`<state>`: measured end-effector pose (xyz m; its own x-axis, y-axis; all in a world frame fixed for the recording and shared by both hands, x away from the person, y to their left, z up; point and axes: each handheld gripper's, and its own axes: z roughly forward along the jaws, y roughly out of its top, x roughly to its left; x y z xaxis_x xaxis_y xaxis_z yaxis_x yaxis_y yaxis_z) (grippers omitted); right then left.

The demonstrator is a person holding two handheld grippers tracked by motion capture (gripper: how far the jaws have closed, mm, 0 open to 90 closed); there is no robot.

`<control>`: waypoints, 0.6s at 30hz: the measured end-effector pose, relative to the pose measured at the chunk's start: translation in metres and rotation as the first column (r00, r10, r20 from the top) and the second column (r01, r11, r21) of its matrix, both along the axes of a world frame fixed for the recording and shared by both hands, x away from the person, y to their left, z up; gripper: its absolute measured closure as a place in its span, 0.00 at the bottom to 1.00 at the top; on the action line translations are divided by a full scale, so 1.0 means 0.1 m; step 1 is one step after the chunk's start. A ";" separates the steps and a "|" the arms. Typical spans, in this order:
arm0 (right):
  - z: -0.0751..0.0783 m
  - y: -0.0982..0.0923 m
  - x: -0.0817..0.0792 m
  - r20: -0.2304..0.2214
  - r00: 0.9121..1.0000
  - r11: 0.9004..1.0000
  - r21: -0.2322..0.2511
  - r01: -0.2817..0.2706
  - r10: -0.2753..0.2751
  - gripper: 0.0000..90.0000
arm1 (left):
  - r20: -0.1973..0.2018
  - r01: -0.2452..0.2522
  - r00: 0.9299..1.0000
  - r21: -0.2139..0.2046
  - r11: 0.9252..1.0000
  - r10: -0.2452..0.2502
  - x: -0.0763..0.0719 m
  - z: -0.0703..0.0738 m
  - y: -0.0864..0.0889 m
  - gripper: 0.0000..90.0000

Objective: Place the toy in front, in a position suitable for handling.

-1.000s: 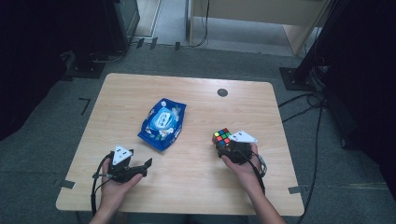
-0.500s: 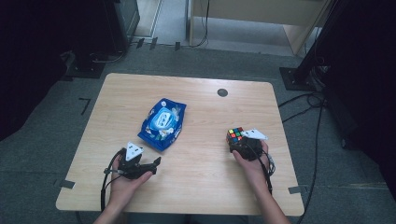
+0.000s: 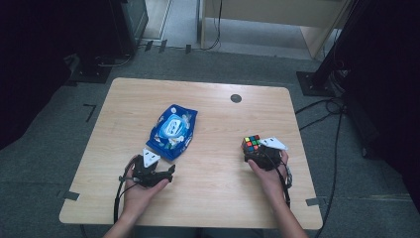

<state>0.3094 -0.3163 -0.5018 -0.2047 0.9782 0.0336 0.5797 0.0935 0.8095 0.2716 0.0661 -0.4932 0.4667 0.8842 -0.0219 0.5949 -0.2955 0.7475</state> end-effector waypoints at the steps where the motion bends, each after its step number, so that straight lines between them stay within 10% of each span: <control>1: 0.03 0.00 -0.01 0.009 1.000 1.000 0.003 0.002 -0.002 0.16 | -0.003 -0.006 1.000 0.008 1.000 0.006 0.01 -0.01 -0.01 0.19; 12: 0.41 0.16 -0.20 0.091 0.996 1.000 0.010 0.003 -0.004 0.16 | -0.033 -0.077 0.996 0.071 0.994 0.079 0.12 -0.09 -0.21 0.18; 18: 0.64 0.44 -0.26 0.113 0.990 0.996 0.023 -0.092 0.088 0.17 | -0.049 -0.117 0.992 0.062 0.991 0.120 0.18 -0.11 -0.08 0.21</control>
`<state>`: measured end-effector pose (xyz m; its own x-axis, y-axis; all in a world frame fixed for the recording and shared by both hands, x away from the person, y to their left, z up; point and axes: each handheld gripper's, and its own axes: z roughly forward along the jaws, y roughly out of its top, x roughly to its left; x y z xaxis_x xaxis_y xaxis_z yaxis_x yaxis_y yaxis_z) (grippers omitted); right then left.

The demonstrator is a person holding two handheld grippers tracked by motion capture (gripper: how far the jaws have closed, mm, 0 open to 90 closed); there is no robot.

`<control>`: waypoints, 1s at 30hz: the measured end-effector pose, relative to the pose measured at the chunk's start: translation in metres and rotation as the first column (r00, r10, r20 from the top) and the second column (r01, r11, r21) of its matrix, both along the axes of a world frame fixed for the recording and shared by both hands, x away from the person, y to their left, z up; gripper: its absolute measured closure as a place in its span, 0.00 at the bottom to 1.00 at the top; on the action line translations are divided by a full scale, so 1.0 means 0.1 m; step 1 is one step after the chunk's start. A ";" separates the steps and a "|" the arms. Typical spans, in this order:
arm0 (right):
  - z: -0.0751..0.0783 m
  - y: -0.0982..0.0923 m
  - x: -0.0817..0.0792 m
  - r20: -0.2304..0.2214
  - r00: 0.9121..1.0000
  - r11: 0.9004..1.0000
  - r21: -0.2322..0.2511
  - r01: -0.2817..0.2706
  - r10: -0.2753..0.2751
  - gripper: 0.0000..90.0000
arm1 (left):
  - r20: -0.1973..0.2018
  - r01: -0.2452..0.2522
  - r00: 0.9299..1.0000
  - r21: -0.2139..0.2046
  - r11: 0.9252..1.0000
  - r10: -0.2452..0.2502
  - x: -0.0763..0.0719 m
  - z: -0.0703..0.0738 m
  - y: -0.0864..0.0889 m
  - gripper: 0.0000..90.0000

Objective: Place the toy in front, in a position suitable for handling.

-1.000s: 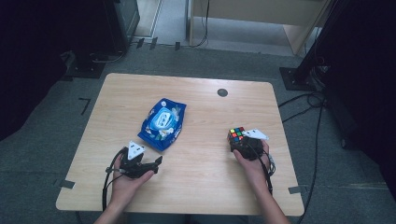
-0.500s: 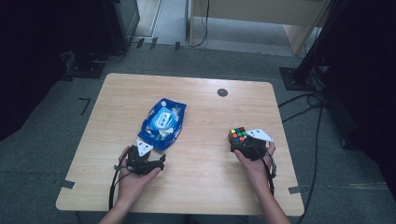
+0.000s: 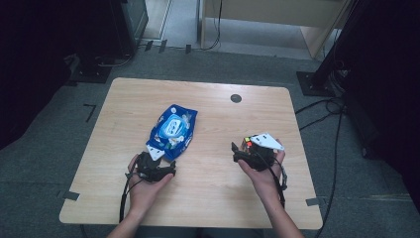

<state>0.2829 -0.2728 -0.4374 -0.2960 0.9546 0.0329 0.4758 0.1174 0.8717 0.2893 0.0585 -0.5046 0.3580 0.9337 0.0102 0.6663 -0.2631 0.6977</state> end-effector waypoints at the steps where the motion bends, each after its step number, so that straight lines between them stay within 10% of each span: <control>1: 0.02 0.07 0.00 0.001 1.000 1.000 0.001 -0.021 0.021 0.17 | 0.000 -0.008 1.000 -0.003 1.000 0.008 0.01 0.00 0.02 0.22; 24: -0.42 1.17 0.35 -0.126 0.971 0.978 -0.025 -0.207 0.202 0.47 | 0.030 0.024 0.999 -0.046 0.999 -0.023 0.05 -0.01 0.18 0.37; 30: -0.47 1.23 0.36 -0.139 0.966 0.974 -0.029 -0.224 0.218 0.49 | 0.022 0.040 0.999 -0.067 0.997 -0.039 0.10 -0.02 0.21 0.60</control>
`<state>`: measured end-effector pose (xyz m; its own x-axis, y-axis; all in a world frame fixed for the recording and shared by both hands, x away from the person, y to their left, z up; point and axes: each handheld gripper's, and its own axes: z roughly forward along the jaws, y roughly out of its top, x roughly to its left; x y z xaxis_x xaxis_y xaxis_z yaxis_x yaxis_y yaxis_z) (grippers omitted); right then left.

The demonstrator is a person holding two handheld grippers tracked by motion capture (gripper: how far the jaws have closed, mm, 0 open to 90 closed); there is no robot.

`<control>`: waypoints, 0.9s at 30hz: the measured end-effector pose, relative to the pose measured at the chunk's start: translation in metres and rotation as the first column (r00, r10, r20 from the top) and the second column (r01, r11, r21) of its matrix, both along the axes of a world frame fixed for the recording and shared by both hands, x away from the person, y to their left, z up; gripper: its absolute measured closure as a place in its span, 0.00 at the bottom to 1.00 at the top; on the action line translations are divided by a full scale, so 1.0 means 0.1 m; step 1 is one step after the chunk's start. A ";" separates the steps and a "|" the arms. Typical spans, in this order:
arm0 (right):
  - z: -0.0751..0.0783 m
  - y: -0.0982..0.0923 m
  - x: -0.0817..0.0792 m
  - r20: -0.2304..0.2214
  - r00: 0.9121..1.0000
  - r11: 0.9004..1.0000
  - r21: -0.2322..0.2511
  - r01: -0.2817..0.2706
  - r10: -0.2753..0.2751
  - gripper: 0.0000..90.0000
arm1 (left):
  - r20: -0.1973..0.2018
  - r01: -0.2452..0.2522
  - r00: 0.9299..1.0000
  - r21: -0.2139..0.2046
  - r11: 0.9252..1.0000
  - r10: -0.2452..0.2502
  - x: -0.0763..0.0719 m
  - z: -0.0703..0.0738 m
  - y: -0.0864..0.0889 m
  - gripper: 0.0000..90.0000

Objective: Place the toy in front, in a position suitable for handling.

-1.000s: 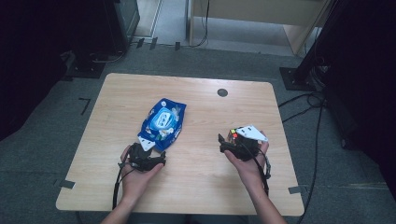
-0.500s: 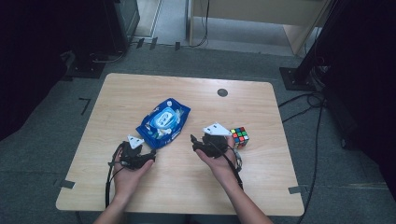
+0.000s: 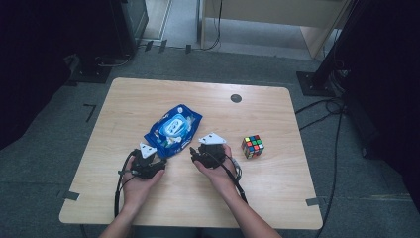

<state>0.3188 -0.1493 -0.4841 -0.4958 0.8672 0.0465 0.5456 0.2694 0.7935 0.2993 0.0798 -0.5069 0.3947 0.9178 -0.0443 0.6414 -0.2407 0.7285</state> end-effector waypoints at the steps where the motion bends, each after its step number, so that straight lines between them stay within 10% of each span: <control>1: 0.00 0.00 0.00 -0.001 1.000 1.000 -0.002 0.000 0.000 0.49 | 0.000 0.006 1.000 0.001 1.000 -0.006 0.00 0.00 0.01 0.63; 9: -0.03 0.01 -0.01 -0.005 1.000 1.000 -0.002 -0.005 0.005 0.51 | 0.012 0.015 1.000 -0.013 1.000 -0.015 0.05 -0.01 0.11 1.00; 24: -0.12 0.04 0.07 0.008 1.000 0.999 -0.022 0.031 -0.031 0.51 | -0.005 -0.008 1.000 -0.036 0.999 0.008 0.07 -0.04 0.35 1.00; 27: -0.16 0.04 0.12 0.009 0.998 0.998 -0.018 0.063 -0.063 0.51 | -0.002 -0.009 1.000 -0.037 0.999 0.009 0.03 -0.03 0.44 0.87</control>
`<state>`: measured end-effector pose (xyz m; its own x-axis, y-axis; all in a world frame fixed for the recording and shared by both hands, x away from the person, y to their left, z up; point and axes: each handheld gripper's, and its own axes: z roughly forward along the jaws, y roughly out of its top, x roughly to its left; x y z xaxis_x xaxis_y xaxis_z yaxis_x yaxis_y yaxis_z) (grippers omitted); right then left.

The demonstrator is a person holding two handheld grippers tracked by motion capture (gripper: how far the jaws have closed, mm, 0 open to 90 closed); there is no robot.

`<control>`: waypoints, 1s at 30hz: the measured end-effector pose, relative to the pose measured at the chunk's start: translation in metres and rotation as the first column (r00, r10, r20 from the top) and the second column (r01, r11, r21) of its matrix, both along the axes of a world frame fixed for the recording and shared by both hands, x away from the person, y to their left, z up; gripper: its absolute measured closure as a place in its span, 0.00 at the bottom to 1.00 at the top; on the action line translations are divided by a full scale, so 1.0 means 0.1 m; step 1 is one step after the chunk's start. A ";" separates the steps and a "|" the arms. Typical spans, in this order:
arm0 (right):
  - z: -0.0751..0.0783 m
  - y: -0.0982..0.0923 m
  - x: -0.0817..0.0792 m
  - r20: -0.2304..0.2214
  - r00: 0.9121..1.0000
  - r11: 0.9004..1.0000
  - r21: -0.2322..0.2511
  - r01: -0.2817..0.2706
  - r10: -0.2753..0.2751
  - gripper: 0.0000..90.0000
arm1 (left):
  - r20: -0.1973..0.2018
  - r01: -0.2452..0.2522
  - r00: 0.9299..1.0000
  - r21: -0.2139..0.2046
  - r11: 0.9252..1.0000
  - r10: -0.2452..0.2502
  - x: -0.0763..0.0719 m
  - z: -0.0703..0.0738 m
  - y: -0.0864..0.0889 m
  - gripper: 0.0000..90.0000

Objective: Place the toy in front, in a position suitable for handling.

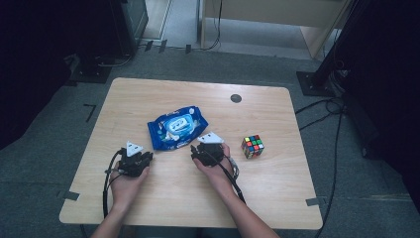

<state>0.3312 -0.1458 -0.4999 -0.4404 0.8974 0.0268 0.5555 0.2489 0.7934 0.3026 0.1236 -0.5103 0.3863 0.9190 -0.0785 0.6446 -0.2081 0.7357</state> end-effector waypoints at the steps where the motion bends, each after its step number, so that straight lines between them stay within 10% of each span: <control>1: -0.01 0.00 0.02 -0.001 1.000 1.000 0.005 0.009 -0.009 0.51 | 0.010 -0.011 1.000 -0.004 1.000 0.011 -0.01 0.00 0.04 0.82; 8: -0.04 -0.05 0.17 -0.013 0.995 0.995 0.032 0.097 -0.097 0.51 | 0.024 -0.051 0.998 -0.041 0.998 0.052 -0.04 -0.02 0.29 0.55; 18: -0.05 -0.06 0.48 -0.054 0.978 0.979 -0.023 0.202 -0.203 0.44 | 0.069 -0.017 0.998 0.112 0.994 0.009 -0.10 -0.06 0.10 0.47; 23: -0.08 -0.12 0.61 -0.106 0.970 0.971 0.076 0.229 -0.220 0.48 | 0.037 -0.007 0.999 0.094 0.996 0.004 -0.07 -0.06 0.11 0.43; 30: -0.08 -0.08 0.64 -0.082 0.977 0.978 0.060 0.200 -0.195 0.62 | 0.028 -0.006 1.000 0.083 0.996 0.004 -0.06 -0.06 0.12 0.42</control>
<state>0.3954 -0.1543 -0.5082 -0.2493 0.9614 0.1161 0.6471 0.0761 0.7586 0.2963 0.1358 -0.5167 0.3826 0.9239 0.0092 0.6254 -0.2663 0.7334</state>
